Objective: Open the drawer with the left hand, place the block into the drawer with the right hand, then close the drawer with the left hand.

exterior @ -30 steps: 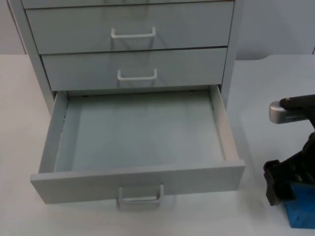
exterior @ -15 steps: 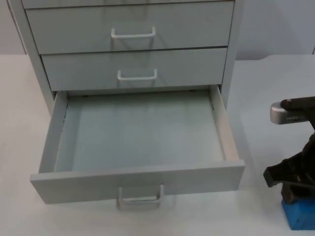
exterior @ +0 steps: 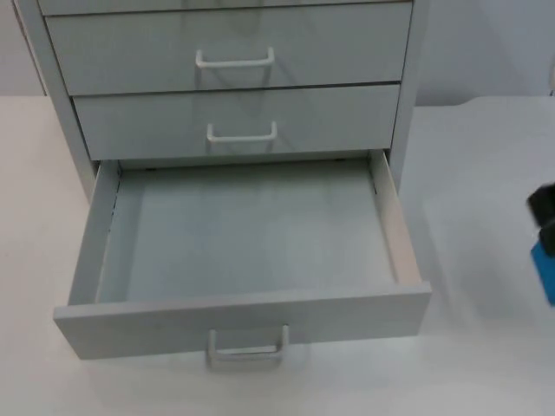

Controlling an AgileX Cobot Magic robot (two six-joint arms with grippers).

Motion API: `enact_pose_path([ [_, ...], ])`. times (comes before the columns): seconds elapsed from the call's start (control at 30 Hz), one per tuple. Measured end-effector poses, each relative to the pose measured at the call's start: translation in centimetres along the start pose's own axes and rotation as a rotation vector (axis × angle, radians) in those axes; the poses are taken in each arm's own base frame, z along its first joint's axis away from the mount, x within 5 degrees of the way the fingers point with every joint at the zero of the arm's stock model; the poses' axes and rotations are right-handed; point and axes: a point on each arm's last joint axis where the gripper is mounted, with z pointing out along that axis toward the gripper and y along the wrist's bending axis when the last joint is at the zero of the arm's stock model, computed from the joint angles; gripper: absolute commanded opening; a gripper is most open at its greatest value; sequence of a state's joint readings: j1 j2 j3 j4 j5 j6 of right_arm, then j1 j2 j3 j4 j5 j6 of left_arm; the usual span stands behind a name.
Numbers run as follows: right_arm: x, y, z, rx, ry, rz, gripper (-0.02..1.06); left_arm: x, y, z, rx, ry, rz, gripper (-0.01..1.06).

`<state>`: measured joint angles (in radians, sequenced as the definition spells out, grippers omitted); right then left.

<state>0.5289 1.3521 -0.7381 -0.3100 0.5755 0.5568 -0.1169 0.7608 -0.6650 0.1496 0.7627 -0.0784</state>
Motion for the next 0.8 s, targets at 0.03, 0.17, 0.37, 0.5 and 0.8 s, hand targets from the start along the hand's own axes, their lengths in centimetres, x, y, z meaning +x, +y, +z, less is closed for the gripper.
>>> enact_pose_path([
  [0.03, 0.0, -0.2, -0.8, -0.004, -0.021, 0.001, 0.00, 0.0, 0.0, 0.0, 0.000, -0.002, 0.000, 1.05],
  [0.17, 0.1, -0.5, -2.1, -0.003, -0.045, 0.000, 0.00, 0.0, 0.0, 0.0, 0.000, -0.004, 0.000, 1.05],
  [0.37, -0.5, -0.5, -2.8, 0.006, -0.048, -0.015, 0.00, 0.0, -0.1, 0.0, 0.007, -0.005, -0.007, 1.05],
  [0.5, -1.5, -0.3, -3.4, -0.012, -0.094, -0.011, 0.00, 0.0, -0.1, 0.0, 0.016, -0.005, -0.016, 1.05],
  [0.8, -2.8, 3.2, -2.9, -0.071, -0.107, -0.107, 0.00, 0.0, -0.2, 0.0, 0.017, -0.005, -0.017, 1.05],
])
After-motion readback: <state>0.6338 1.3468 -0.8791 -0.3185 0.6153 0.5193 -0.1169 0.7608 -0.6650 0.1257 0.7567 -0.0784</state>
